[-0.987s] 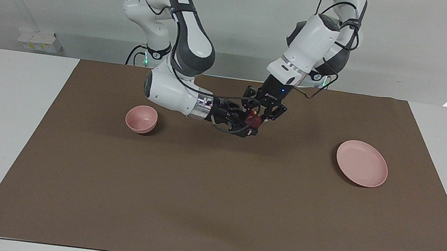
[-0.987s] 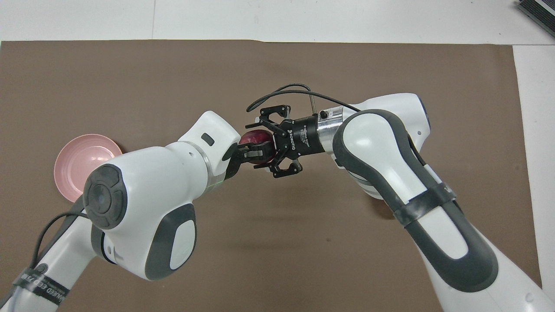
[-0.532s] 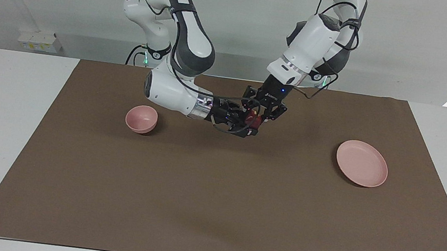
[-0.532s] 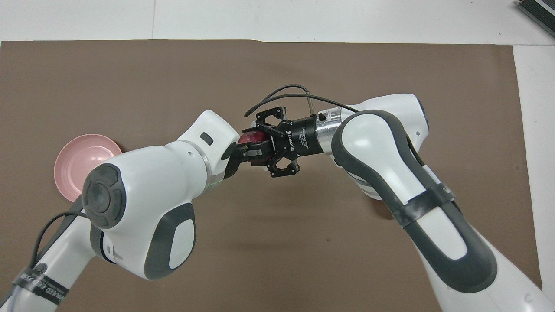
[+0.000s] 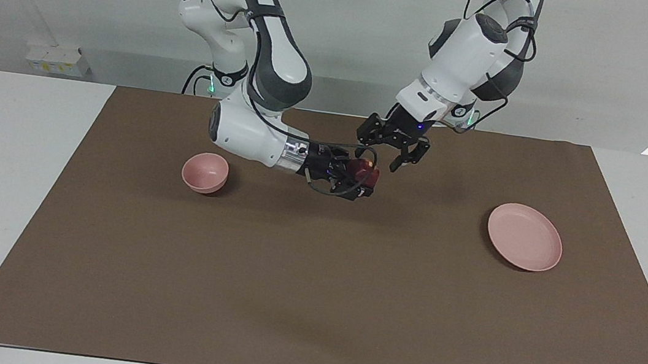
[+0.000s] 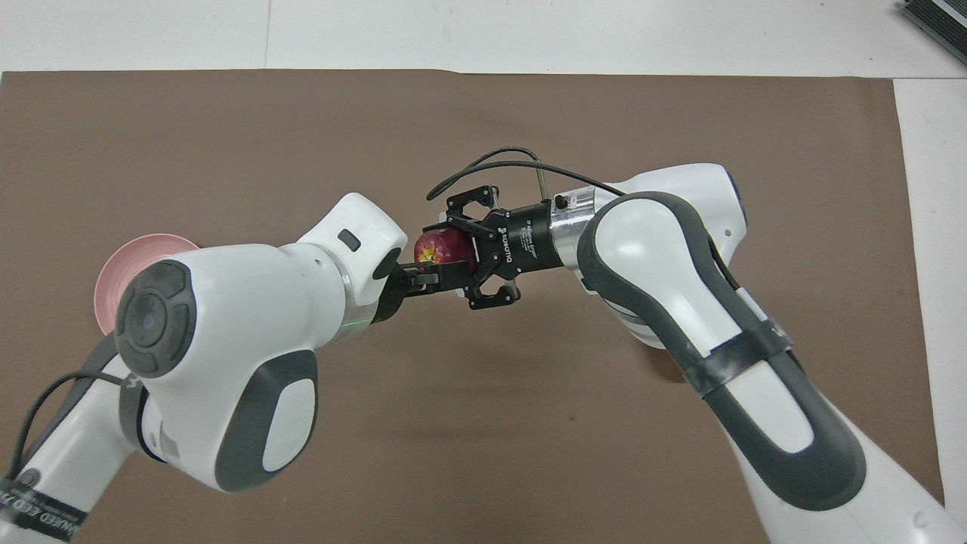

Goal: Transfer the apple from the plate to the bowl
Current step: 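Carry the apple over the bowl with the right gripper while the left retracts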

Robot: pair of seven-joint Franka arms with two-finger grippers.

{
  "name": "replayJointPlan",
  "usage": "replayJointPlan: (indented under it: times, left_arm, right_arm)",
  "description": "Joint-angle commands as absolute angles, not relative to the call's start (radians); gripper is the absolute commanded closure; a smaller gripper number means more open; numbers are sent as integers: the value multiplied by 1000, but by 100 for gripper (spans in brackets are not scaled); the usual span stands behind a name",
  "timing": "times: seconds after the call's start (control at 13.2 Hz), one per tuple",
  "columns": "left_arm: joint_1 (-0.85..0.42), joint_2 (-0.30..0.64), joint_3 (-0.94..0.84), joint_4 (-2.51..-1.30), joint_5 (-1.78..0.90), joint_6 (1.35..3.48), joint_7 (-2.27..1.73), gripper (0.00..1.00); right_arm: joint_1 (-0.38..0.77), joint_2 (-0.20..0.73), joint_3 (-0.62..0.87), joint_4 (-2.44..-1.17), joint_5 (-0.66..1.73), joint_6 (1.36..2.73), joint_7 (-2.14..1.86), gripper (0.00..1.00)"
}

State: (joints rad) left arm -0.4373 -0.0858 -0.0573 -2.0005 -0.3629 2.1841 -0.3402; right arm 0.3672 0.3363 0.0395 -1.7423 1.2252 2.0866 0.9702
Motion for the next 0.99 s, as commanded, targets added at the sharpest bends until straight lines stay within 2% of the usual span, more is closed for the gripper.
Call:
replayJointPlan:
  times: [0.0, 0.23, 0.38, 0.68, 0.91]
  left_arm:
    - [-364, -101, -60, -1967, -260, 2061, -255, 0]
    - [-305, -69, -60, -1904, -96, 2022, -161, 0]
    - [-252, -31, -61, -1815, -34, 1971, -97, 0]
    - [-174, 84, -60, -1464, -24, 1660, 24, 0]
    - [-128, 80, -51, -1411, -25, 1569, 58, 0]
  right_arm:
    - [351, 307, 35, -1730, 1117, 2079, 980, 99]
    - [334, 272, 35, -1707, 903, 2075, 976, 100]
    - [337, 253, 38, -1686, 675, 2053, 931, 100]
    - [331, 238, 37, -1644, 413, 1961, 758, 100]
    - [308, 207, 37, -1646, 246, 1887, 588, 100]
